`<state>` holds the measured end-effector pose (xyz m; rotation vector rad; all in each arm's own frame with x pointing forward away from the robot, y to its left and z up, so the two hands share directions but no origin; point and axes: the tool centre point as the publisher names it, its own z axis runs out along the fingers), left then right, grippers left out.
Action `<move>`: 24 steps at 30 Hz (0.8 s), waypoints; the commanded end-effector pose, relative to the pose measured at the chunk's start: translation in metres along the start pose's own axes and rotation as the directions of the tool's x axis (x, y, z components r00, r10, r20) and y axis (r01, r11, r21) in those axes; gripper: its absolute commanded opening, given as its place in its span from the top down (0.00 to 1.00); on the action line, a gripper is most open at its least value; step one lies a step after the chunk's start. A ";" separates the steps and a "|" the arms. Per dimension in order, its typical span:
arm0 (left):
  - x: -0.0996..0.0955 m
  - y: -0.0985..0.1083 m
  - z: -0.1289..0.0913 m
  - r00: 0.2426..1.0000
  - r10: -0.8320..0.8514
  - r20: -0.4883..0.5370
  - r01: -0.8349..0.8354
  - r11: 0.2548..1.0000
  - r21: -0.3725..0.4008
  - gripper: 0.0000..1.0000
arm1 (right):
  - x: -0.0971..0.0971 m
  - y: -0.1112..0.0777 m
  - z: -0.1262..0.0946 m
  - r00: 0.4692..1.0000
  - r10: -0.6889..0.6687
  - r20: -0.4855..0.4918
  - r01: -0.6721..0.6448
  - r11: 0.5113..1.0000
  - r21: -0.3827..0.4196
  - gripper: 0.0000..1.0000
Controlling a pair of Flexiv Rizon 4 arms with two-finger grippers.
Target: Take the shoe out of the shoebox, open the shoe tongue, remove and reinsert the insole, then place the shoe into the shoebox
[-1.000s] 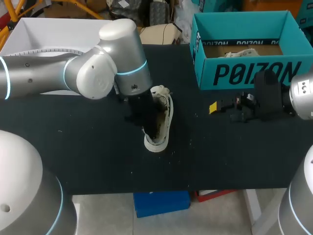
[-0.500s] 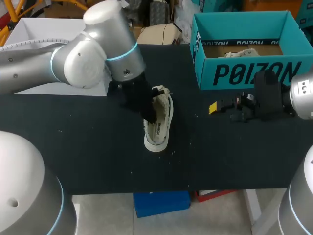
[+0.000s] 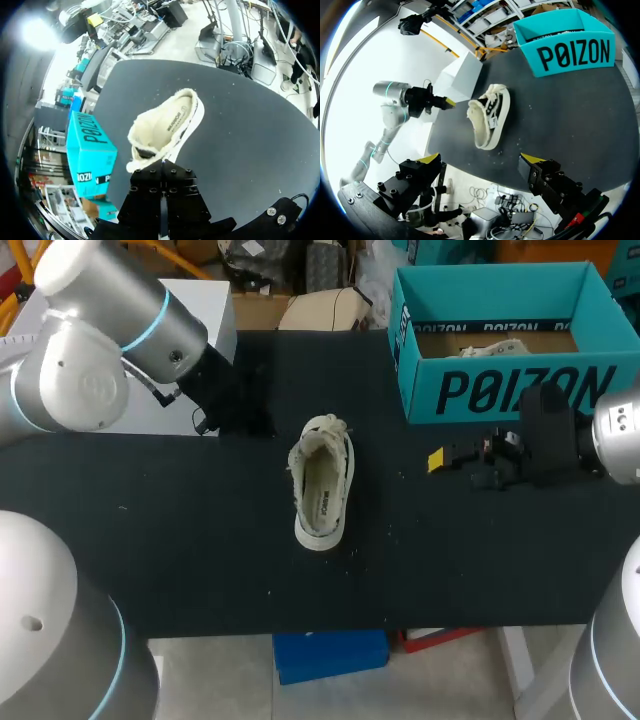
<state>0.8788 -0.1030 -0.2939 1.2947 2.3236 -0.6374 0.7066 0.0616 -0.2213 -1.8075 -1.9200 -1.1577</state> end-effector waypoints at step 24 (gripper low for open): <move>0.004 -0.035 0.094 0.999 0.011 -0.034 -0.006 0.988 0.155 1.00 | 0.000 0.000 0.000 1.000 0.001 0.000 -0.001 1.000 0.000 0.00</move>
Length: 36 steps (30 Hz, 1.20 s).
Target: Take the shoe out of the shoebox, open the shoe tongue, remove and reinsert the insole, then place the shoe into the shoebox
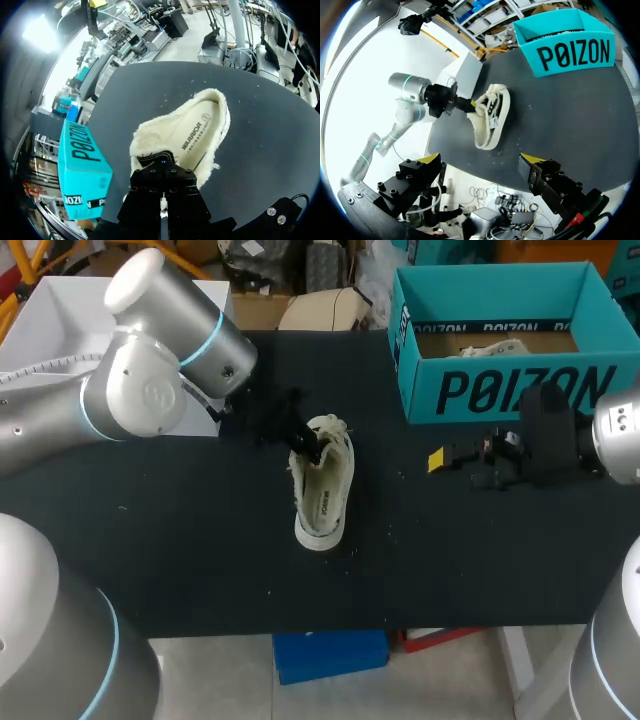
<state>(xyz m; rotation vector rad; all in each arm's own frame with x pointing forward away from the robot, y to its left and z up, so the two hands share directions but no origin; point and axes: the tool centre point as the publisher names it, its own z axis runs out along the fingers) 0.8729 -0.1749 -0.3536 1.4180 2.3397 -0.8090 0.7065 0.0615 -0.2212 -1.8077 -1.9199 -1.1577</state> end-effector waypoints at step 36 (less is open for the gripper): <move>-0.048 0.032 -0.004 0.990 0.120 0.070 -0.117 0.992 -0.044 1.00 | 0.000 0.000 0.000 1.000 0.000 0.000 0.000 1.000 0.000 0.00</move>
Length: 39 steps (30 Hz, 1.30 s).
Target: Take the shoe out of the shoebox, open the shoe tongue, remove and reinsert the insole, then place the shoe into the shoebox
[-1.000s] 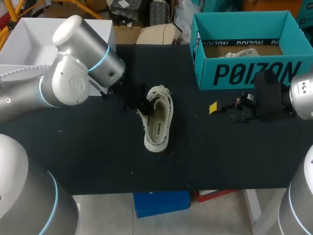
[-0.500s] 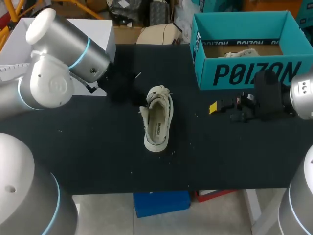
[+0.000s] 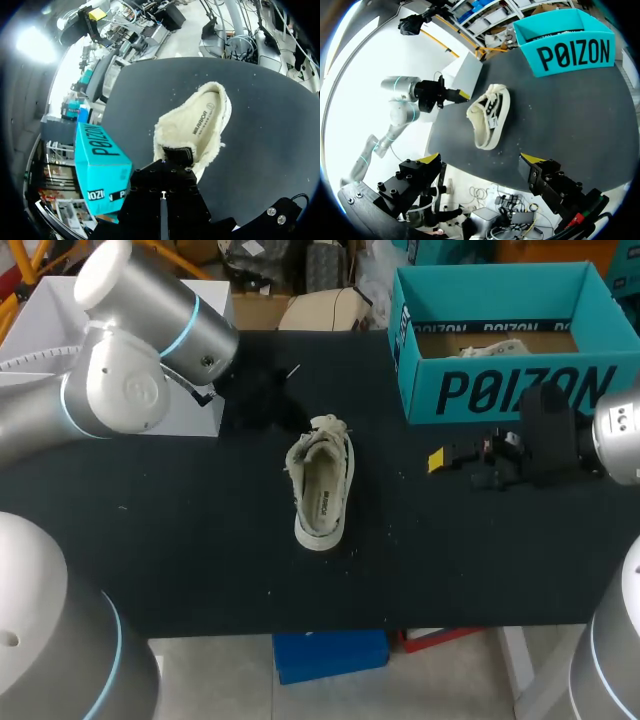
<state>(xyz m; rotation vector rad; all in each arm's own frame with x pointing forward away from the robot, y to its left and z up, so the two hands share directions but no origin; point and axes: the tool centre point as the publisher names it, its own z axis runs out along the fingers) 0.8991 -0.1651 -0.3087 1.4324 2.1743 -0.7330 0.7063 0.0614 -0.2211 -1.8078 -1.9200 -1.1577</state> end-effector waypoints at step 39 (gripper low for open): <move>0.062 -0.043 -0.060 0.973 -0.201 -0.112 0.211 0.974 0.081 0.56 | 0.000 0.000 0.000 1.000 0.000 0.000 0.000 1.000 0.001 0.00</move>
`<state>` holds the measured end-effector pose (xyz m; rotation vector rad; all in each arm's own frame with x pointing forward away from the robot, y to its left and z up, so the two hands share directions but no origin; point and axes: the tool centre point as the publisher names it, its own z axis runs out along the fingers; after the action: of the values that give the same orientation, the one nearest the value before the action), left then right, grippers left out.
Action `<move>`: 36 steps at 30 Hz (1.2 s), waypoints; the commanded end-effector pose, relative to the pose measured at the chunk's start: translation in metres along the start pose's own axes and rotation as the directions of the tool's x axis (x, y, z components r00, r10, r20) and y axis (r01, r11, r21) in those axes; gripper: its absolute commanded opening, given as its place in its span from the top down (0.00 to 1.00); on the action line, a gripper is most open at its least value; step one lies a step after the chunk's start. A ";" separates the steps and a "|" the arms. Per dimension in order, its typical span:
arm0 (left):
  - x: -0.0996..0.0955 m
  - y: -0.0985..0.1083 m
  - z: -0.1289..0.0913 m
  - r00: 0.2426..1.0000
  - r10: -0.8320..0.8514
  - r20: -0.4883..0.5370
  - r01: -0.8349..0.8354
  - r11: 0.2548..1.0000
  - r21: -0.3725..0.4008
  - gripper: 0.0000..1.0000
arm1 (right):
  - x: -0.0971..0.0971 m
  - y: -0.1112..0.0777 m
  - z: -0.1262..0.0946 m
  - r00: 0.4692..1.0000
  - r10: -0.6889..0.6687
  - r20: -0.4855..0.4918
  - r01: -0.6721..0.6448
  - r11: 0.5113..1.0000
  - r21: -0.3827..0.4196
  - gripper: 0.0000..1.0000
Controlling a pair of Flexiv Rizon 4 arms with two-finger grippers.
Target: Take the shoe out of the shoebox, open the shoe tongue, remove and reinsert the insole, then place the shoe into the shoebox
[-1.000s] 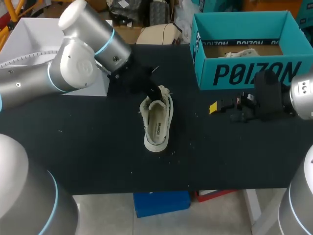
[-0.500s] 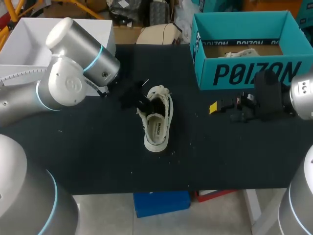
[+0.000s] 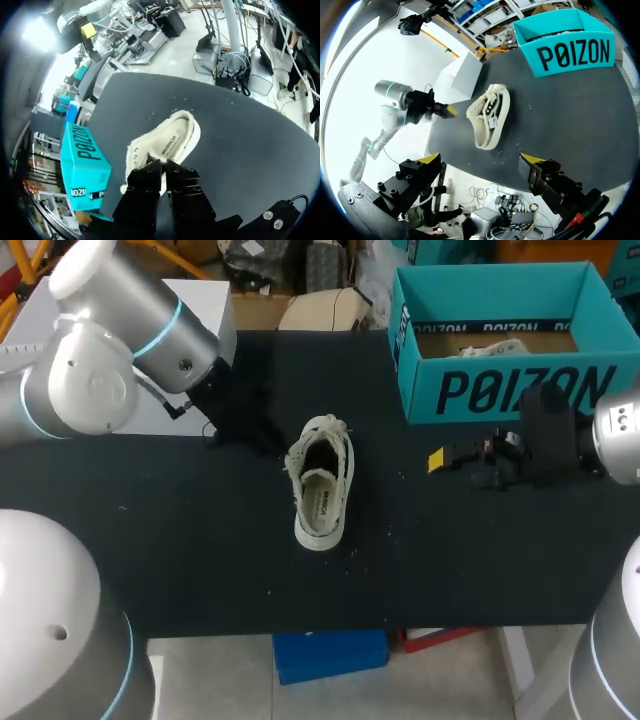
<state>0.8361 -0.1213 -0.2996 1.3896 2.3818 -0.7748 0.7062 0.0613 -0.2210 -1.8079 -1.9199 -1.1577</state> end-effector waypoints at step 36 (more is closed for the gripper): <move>0.116 -0.003 -0.065 0.834 -0.550 0.037 0.543 0.832 0.114 0.00 | 0.000 0.000 0.001 1.000 0.000 0.000 0.000 1.000 0.001 0.00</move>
<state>0.7743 -0.0054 -0.2954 0.7954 2.7000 -1.0101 0.7061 0.0612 -0.2209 -1.8077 -1.9200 -1.1576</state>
